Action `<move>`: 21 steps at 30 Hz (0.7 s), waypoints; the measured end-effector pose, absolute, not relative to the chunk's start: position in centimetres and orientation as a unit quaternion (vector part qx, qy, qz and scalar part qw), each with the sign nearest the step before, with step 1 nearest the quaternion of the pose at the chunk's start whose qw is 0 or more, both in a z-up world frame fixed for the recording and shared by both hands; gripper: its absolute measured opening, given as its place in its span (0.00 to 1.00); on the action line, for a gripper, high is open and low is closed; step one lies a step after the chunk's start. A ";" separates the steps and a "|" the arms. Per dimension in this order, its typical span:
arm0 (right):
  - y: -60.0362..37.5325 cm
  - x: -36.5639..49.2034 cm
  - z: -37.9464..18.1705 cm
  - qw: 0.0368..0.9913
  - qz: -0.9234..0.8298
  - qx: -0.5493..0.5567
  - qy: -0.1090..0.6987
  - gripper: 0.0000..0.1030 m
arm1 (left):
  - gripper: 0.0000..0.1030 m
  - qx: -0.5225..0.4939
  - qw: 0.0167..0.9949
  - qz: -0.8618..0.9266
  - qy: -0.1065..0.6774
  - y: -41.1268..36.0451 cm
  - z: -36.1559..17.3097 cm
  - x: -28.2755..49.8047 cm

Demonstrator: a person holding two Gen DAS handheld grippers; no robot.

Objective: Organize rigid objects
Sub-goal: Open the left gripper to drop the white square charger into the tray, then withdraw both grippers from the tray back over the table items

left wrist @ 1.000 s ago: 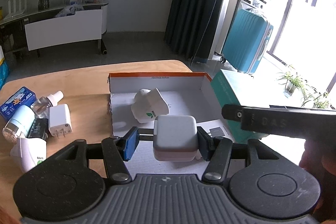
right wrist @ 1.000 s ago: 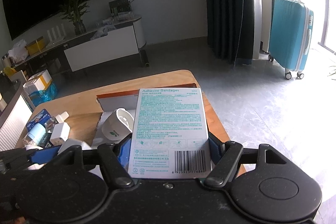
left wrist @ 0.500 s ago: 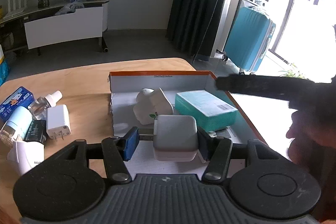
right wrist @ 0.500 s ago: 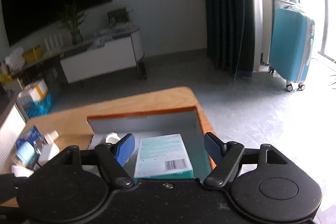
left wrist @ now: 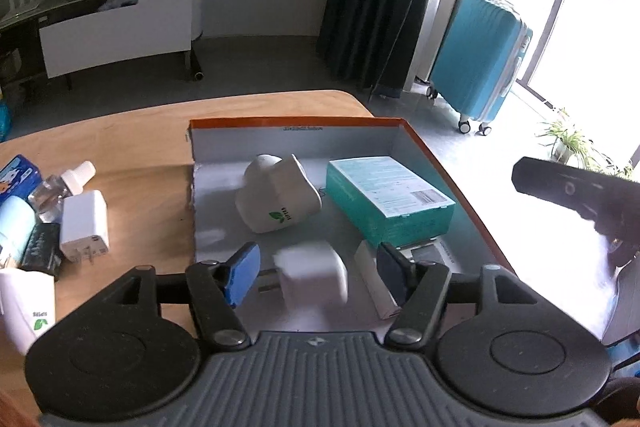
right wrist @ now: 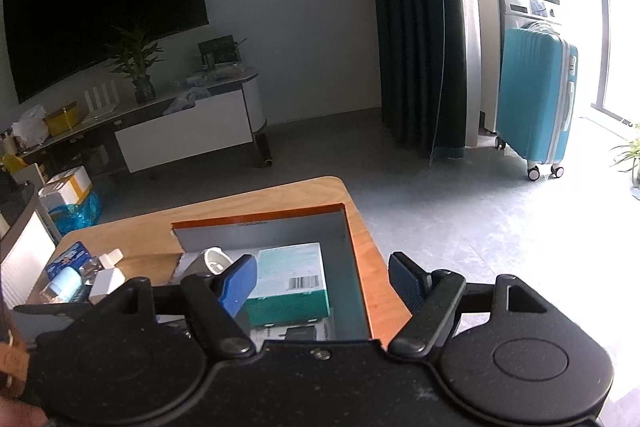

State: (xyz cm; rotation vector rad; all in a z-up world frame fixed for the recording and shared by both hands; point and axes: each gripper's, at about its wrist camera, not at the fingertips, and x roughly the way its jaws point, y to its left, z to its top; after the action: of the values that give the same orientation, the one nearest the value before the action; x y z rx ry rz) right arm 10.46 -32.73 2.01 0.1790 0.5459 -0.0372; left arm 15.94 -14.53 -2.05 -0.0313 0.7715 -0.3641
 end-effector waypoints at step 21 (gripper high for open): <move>-27.1 8.3 3.3 0.959 0.037 0.060 0.276 0.87 | 0.88 -0.022 0.925 -0.096 0.367 -9.1 1.9 12.2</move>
State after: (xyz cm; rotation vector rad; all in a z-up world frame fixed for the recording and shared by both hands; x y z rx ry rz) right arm 8.31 -27.14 3.25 0.1225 0.5600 0.0740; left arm 12.23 -9.13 1.90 -0.0446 0.7522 -0.1960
